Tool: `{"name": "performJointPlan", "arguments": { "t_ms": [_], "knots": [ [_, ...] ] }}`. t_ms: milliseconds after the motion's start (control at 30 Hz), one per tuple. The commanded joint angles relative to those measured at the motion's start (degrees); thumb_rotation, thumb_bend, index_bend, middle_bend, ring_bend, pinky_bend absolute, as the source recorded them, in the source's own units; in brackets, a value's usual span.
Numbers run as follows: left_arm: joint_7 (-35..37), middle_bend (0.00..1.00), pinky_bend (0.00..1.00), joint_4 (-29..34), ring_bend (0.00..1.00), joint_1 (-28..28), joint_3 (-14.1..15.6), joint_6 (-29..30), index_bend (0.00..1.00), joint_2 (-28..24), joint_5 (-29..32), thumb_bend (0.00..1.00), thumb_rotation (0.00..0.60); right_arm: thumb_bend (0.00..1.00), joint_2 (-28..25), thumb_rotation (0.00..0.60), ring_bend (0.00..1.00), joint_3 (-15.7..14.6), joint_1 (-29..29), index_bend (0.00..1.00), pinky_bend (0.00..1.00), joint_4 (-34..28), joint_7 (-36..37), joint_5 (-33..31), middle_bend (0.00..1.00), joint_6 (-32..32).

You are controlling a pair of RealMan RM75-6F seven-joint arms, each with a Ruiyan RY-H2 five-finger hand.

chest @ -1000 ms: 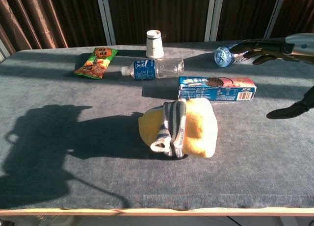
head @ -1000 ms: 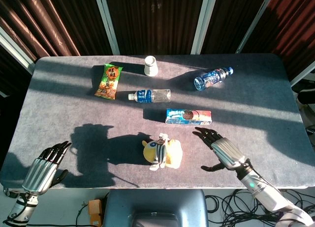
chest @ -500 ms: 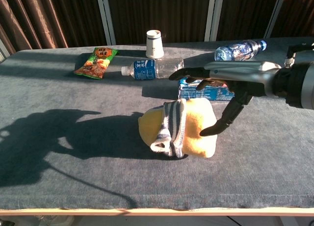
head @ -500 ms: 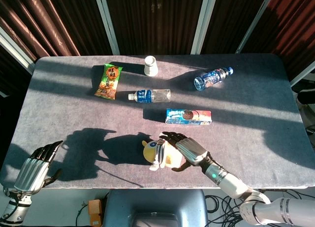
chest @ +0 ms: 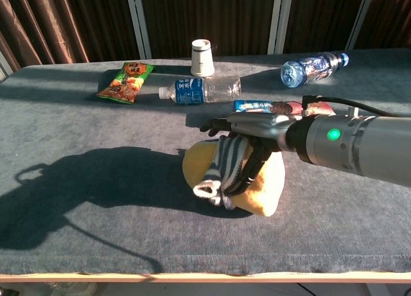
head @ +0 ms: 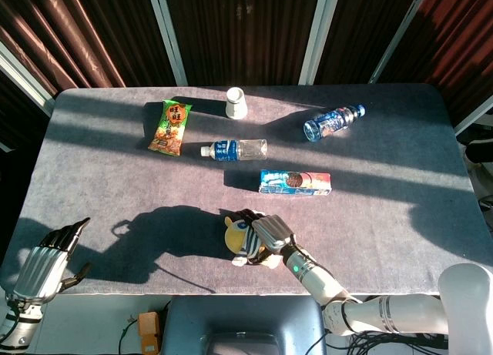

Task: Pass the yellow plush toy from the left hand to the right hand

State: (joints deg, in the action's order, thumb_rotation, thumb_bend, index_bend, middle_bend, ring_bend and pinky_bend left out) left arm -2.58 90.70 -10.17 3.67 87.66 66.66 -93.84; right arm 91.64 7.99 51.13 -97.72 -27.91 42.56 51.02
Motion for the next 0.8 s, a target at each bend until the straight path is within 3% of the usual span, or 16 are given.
{"name": "performJointPlan", "arguments": {
  "t_ms": [33, 100, 300, 400, 533, 800],
  "knots": [
    [0.2, 0.18, 0.29, 0.1, 0.22, 0.2, -0.1, -0.1, 0.05, -0.2, 0.0, 0.28, 0.600, 0.06, 1.9, 0.600, 0.57, -0.5, -0.5, 0.36, 0.79, 2.2, 0.3, 1.6, 0.40, 2.2],
    [0.0, 0.19, 0.29, 0.2, 0.23, 0.3, -0.3, -0.1, 0.05, -0.2, 0.2, 0.28, 0.600, 0.09, 2.8, 0.600, 0.67, -0.9, -1.1, 0.52, 0.88, 3.6, 0.2, 3.2, 0.49, 4.0],
    [-1.0, 0.20, 0.30, 0.5, 0.24, 0.4, -0.4, -0.7, 0.05, -0.1, 0.4, 0.28, 0.600, 0.26, 2.2, 0.600, 0.76, -0.8, -2.7, 0.75, 0.98, 3.6, 1.4, 6.1, 0.61, 7.2],
    [-1.7, 0.20, 0.30, 1.2, 0.24, 0.4, -0.3, -1.7, 0.06, -0.3, 0.5, 0.27, 0.600, 0.27, -4.2, 0.600, 0.76, -2.7, -6.7, 0.76, 0.98, -1.5, 3.7, 12.4, 0.61, 12.2],
    [-2.8, 0.21, 0.30, 1.8, 0.25, 0.4, -0.4, -2.0, 0.06, -0.4, 0.3, 0.27, 0.600, 0.27, -12.5, 0.600, 0.76, -6.1, -10.7, 0.75, 0.97, -5.4, 6.7, 18.5, 0.62, 14.3],
    [-4.9, 0.21, 0.30, 2.4, 0.25, 0.5, -0.2, -3.0, 0.07, 0.0, -0.5, 0.27, 0.600, 0.26, -19.3, 0.600, 0.70, -10.3, -18.2, 0.68, 0.92, 0.4, 13.0, 24.3, 0.61, 17.9]
  ]
}}
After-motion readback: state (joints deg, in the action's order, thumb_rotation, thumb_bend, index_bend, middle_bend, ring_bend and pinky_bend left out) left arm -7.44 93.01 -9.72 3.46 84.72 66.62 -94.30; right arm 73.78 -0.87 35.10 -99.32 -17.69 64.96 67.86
